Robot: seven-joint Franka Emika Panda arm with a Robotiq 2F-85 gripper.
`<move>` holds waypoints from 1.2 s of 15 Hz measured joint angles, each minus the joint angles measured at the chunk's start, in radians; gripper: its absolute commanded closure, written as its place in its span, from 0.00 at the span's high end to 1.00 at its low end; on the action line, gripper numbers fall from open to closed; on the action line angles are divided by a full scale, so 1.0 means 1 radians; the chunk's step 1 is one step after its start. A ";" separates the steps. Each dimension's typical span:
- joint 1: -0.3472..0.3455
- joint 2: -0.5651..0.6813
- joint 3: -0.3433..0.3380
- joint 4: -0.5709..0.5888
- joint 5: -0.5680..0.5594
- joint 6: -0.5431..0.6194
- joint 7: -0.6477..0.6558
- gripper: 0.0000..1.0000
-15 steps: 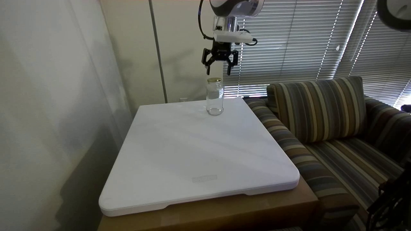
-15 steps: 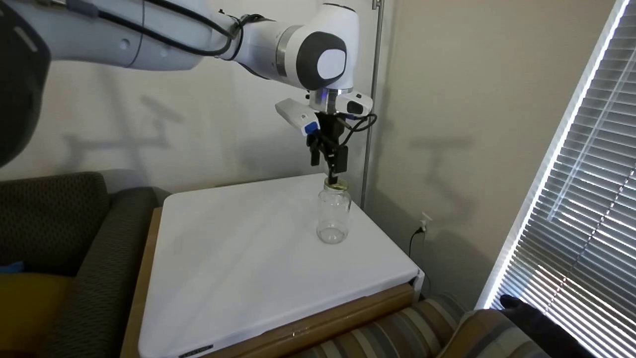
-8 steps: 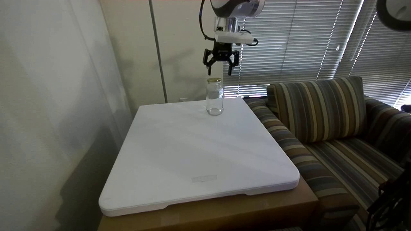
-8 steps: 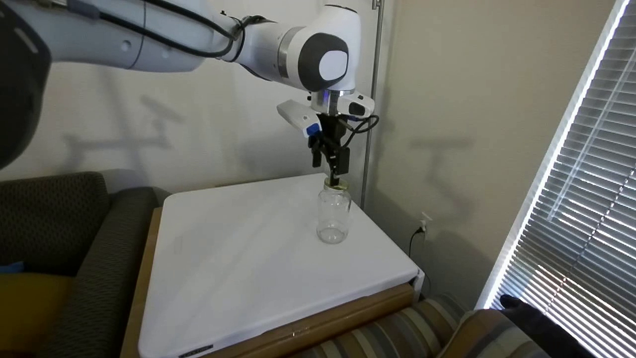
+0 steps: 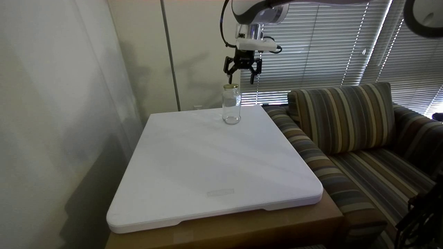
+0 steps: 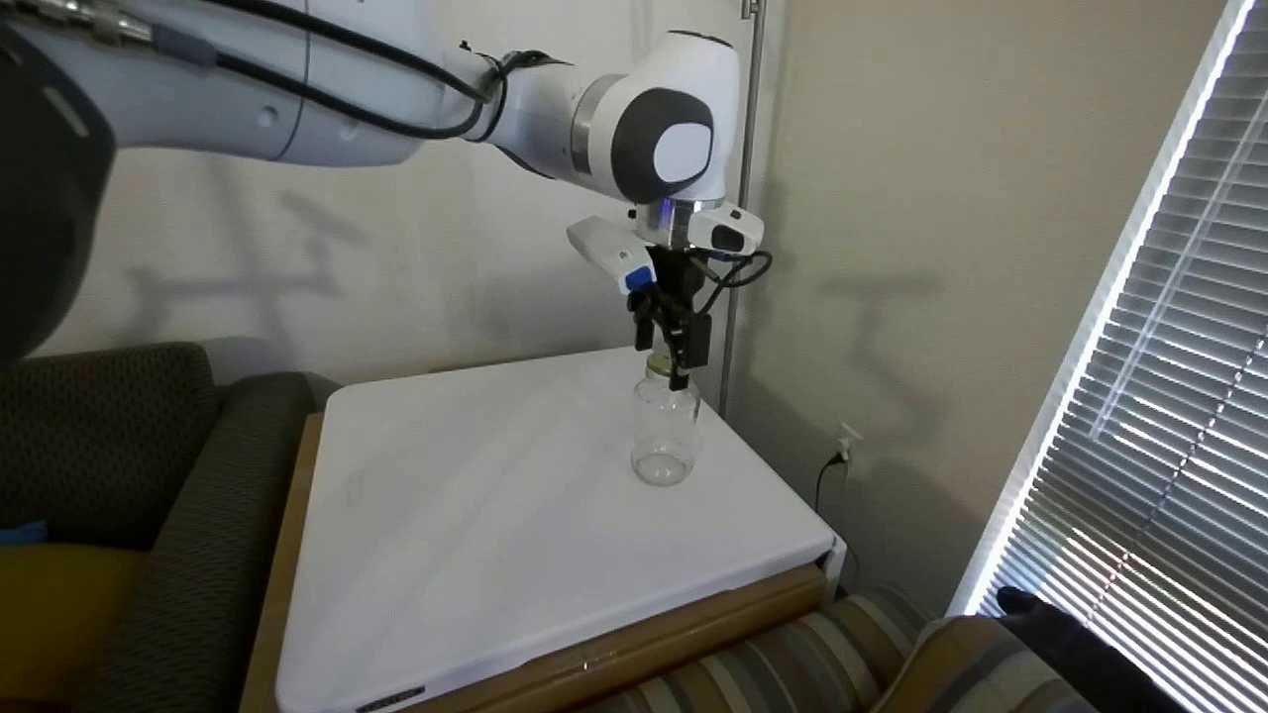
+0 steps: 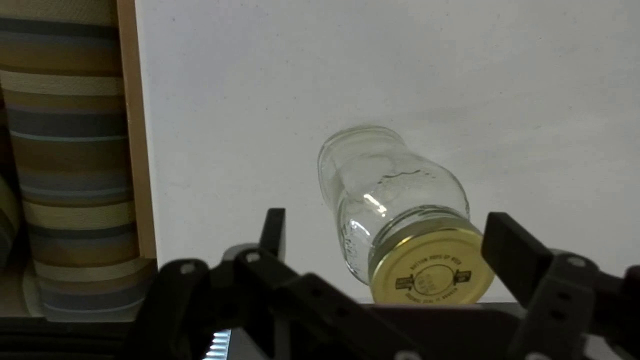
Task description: Put the lid on the table
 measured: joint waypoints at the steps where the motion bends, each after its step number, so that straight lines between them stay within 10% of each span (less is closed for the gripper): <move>1: -0.002 0.001 0.000 0.000 0.000 0.000 0.000 1.00; 18: 0.008 0.001 0.016 0.001 0.001 0.000 -0.002 1.00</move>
